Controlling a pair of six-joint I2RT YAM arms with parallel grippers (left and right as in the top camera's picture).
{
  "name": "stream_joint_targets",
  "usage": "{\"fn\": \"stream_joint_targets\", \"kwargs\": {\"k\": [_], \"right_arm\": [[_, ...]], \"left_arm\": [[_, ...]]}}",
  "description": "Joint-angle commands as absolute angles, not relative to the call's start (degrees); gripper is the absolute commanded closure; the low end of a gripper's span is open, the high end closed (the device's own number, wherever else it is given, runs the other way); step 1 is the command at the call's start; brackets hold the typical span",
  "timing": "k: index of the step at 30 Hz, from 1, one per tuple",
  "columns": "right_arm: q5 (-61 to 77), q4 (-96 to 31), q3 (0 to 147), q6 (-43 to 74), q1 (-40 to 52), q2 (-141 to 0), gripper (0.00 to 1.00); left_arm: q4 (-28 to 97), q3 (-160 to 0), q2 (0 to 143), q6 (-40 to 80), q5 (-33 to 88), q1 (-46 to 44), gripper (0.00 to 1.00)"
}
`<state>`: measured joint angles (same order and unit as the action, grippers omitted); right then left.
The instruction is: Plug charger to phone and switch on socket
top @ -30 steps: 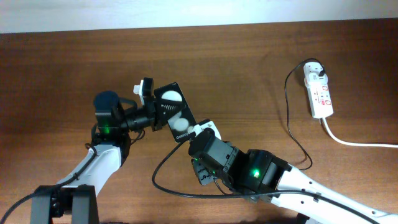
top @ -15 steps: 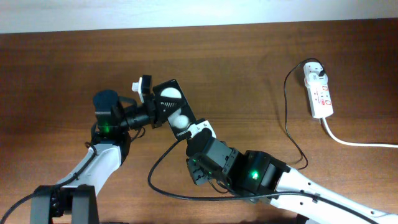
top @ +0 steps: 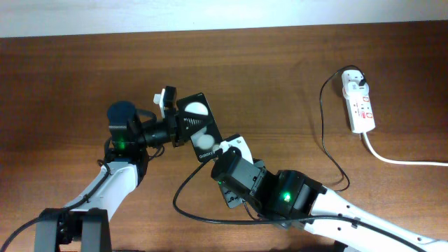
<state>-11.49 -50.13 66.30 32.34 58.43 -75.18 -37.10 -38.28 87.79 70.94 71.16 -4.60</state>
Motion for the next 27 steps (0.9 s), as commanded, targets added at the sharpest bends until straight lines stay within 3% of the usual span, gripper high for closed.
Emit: {"fn": "stream_joint_targets", "kwargs": {"k": [1,10,27], "right_arm": [[-15.25,-49.32,66.65,32.49,57.69,-75.37,0.96],[-6.72,-45.98,66.65,33.76,57.76,-75.37,0.96],[-12.01,-47.33,66.65,33.32,57.76,-75.37,0.96]], "left_arm": [[-37.28,-38.83,88.18,70.19,76.31,-5.85,1.0],[-37.26,-38.83,88.18,70.22,73.52,-5.87,1.0],[-37.23,-38.83,88.18,67.59,71.44,-5.85,1.0]]}}
